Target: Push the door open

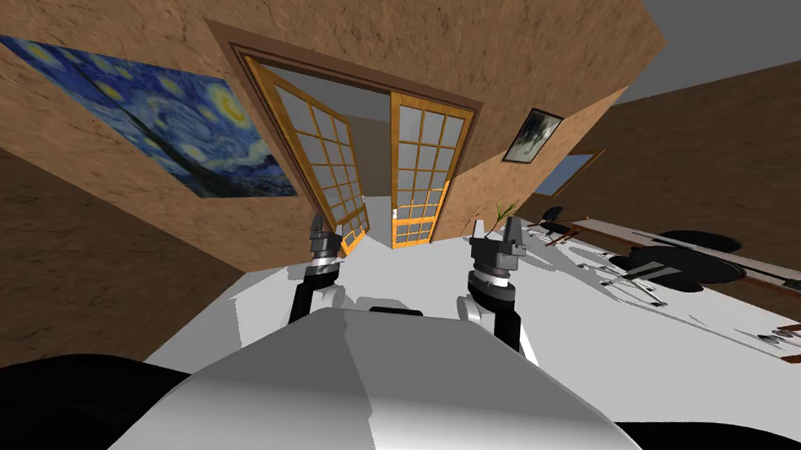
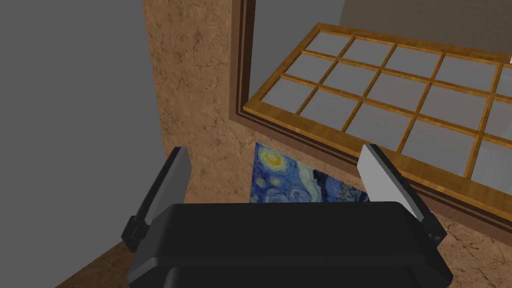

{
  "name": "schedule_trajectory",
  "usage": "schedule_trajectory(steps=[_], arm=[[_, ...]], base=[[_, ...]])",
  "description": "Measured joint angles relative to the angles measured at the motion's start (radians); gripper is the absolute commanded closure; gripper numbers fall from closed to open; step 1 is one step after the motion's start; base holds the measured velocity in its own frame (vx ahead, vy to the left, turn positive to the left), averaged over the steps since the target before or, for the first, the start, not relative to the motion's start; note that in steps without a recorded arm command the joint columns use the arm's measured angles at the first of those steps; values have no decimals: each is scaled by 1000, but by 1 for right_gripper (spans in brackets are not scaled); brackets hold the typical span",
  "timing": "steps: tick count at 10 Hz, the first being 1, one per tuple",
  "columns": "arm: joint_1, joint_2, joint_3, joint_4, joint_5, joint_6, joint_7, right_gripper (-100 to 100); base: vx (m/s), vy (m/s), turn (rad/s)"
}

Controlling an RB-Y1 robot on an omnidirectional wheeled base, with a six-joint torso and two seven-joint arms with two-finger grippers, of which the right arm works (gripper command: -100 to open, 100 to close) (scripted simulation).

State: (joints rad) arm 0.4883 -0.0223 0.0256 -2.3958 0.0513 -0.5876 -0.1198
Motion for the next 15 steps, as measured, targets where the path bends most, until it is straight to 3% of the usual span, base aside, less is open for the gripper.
schedule_trajectory(steps=[7,15], arm=[[-40,-27,-32,128,-72,-33,-69,-100],[-96,-49,-75,309,-166,-83,-162,-100]], base=[[73,-24,183],[81,-37,203]])
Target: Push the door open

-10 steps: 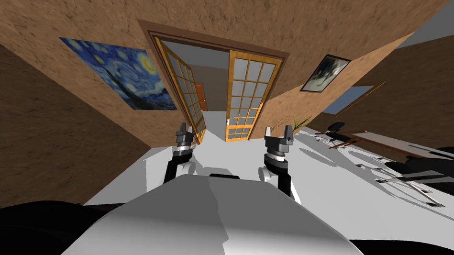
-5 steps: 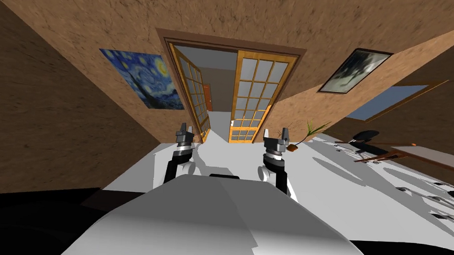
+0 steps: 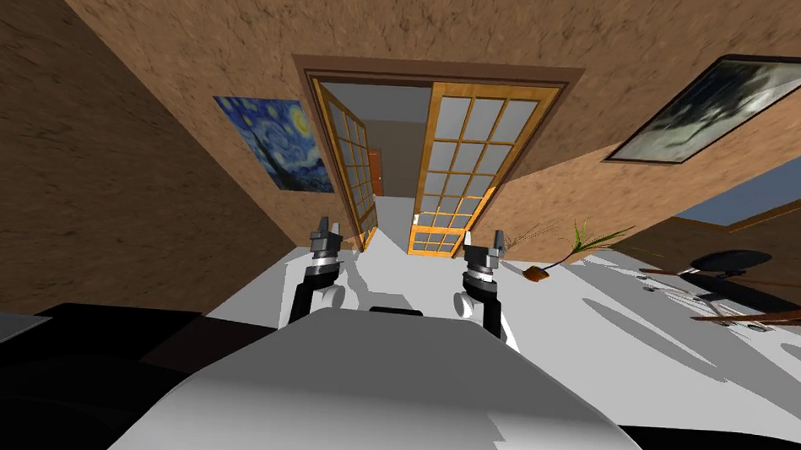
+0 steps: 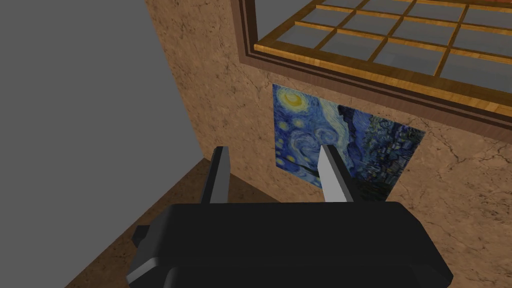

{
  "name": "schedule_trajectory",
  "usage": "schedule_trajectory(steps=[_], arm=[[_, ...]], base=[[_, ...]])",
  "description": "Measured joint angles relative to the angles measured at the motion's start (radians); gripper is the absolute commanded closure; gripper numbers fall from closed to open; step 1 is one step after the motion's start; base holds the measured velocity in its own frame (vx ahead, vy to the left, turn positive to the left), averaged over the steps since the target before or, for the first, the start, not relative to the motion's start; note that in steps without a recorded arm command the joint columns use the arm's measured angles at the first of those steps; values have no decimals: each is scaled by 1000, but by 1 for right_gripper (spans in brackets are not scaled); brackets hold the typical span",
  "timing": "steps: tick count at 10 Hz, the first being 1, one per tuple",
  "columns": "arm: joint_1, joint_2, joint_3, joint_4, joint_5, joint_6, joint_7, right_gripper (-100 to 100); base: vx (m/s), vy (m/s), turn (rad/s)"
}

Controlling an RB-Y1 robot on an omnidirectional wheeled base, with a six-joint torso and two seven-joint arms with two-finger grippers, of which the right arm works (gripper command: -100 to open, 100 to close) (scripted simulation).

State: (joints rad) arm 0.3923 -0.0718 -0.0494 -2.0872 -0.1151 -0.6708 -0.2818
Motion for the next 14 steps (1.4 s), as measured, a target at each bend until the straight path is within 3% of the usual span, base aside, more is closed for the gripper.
schedule_trajectory(steps=[4,14], arm=[[-24,-10,-25,83,-53,-18,-52,-100],[-115,-17,-87,362,-194,-99,-191,-100]], base=[[75,-47,200],[76,-65,209]])
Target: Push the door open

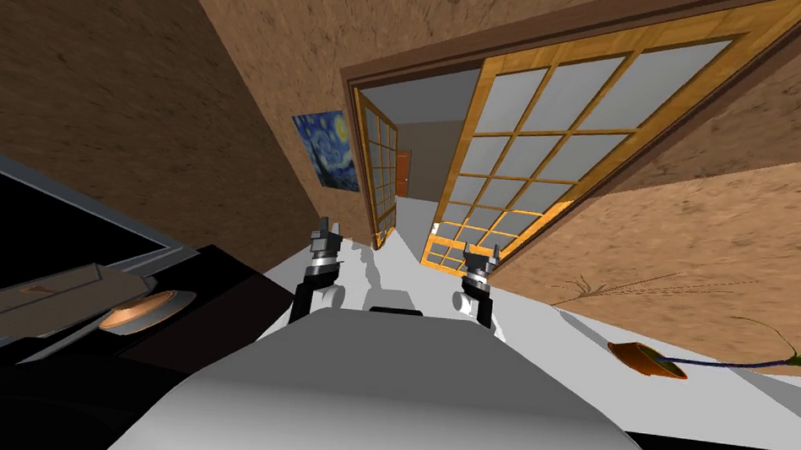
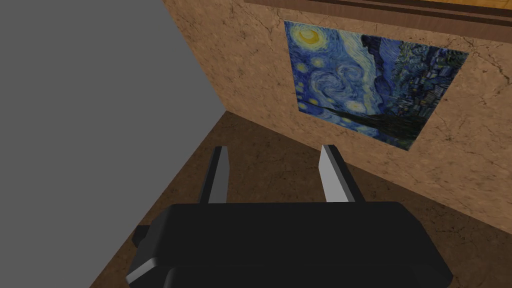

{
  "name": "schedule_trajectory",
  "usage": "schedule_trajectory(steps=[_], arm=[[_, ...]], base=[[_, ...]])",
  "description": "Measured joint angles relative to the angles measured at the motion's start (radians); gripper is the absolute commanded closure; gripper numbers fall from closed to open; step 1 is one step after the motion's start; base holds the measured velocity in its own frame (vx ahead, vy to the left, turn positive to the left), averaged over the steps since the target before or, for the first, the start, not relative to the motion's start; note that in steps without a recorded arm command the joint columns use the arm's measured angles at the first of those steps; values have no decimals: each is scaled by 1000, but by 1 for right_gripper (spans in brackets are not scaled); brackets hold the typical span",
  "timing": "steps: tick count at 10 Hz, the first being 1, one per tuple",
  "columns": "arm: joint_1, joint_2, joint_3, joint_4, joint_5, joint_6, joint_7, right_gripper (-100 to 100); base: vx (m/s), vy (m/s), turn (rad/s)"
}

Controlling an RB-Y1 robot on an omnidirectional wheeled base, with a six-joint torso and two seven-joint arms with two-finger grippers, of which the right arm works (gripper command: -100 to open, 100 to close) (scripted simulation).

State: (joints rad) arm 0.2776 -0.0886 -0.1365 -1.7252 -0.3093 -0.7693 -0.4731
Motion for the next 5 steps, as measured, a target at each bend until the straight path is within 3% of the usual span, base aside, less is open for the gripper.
schedule_trajectory(steps=[5], arm=[[-49,0,-37,142,-78,-34,-76,-100]], base=[[66,-72,206]])
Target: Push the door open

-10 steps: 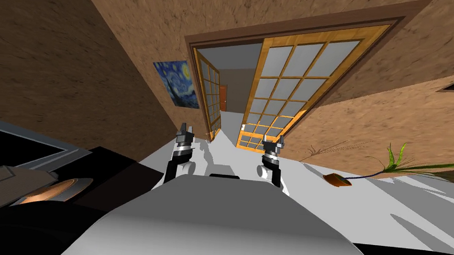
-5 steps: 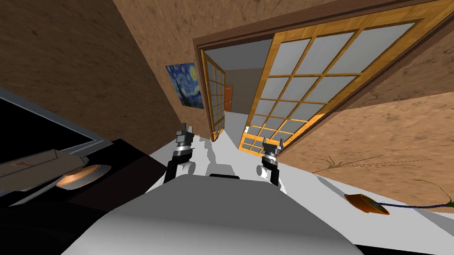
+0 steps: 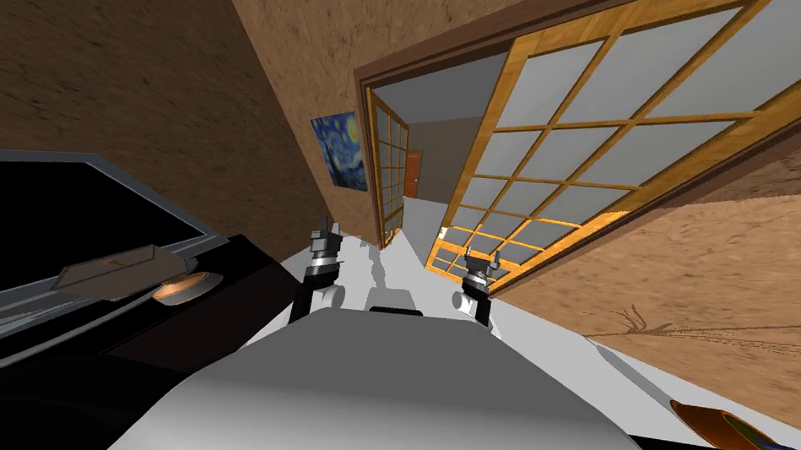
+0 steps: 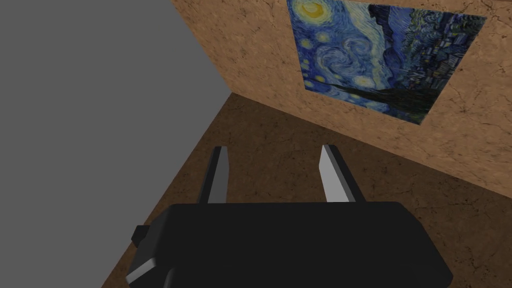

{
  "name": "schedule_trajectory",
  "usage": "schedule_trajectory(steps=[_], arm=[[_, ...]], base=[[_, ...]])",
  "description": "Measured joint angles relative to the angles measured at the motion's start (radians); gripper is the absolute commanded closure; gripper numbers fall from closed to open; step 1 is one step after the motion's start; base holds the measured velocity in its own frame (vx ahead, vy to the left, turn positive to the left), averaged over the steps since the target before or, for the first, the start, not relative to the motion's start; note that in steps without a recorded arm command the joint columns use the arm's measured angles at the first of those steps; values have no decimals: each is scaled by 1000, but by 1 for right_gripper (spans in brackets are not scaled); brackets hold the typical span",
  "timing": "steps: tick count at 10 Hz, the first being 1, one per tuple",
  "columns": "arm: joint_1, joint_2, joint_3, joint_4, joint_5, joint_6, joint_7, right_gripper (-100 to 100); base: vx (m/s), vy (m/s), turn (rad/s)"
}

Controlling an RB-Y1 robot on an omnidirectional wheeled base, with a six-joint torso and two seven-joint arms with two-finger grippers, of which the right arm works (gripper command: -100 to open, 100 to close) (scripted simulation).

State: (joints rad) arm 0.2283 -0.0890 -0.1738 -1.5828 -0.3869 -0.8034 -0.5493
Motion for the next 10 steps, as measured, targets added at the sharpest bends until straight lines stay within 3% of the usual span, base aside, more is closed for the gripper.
schedule_trajectory(steps=[10], arm=[[-87,20,-66,278,-149,-77,-148,-100]], base=[[51,-85,207]])
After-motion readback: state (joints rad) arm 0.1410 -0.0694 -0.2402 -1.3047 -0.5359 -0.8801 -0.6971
